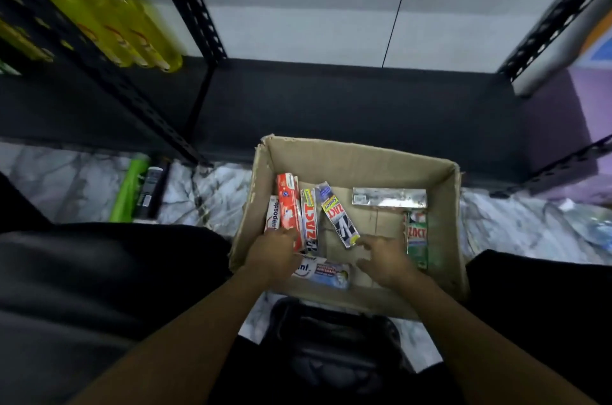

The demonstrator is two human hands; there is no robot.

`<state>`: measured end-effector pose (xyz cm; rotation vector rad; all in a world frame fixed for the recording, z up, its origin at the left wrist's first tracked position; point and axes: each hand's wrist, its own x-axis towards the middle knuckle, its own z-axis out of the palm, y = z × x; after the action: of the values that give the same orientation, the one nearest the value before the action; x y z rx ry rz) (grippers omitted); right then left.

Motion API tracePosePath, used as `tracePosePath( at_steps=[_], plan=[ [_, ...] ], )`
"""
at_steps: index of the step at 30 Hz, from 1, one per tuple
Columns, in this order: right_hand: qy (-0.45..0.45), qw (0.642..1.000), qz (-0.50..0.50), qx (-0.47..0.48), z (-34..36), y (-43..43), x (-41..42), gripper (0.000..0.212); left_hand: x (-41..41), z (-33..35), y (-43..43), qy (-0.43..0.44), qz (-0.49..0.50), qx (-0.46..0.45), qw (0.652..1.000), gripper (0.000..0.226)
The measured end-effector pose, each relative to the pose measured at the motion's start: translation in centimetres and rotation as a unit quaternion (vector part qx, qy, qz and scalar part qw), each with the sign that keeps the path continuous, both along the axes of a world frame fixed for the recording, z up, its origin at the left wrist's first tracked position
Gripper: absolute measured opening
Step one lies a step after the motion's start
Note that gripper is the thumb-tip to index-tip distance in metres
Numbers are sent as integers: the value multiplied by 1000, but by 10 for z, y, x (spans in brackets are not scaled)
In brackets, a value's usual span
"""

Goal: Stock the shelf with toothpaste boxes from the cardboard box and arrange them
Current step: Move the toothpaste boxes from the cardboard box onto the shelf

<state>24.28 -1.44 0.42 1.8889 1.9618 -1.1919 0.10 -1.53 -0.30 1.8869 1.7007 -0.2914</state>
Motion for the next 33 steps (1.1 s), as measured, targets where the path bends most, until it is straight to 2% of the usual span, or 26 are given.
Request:
tracePosePath(
  at_steps=[5, 8, 11, 14, 19, 23, 26, 28, 33],
  plan=[
    [55, 991, -38, -116, -36, -10, -12, 62, -13, -38, -5, 7, 69, -54, 996, 52],
    [74, 983, -40, -162, -50, -9, -17, 71, -14, -50, 2, -42, 142, -52, 988, 60],
    [92, 974, -56, -199, -60, -8, -20, 68, -9, -58, 8, -83, 201, -30, 976, 70],
    [118, 968, -90, -201, -73, -11, -22, 57, -3, -67, 10, -54, 215, 2, 975, 73],
    [110, 976, -103, -154, -83, -13, -26, 54, 6, -72, 16, -31, 264, 55, 963, 82],
    [122, 975, -89, -161, -79, -9, -22, 68, 15, -74, 18, -14, 253, 63, 965, 98],
    [131, 969, -110, -179, -77, -1, -5, 69, 21, -78, 18, 7, 247, 72, 966, 98],
    [163, 954, -153, -200, -77, 4, 8, 66, 24, -78, 20, -1, 261, 75, 962, 93],
    [202, 928, -243, -199, -61, 10, 43, 32, 32, -72, 23, -64, 325, 91, 939, 86]
  ],
)
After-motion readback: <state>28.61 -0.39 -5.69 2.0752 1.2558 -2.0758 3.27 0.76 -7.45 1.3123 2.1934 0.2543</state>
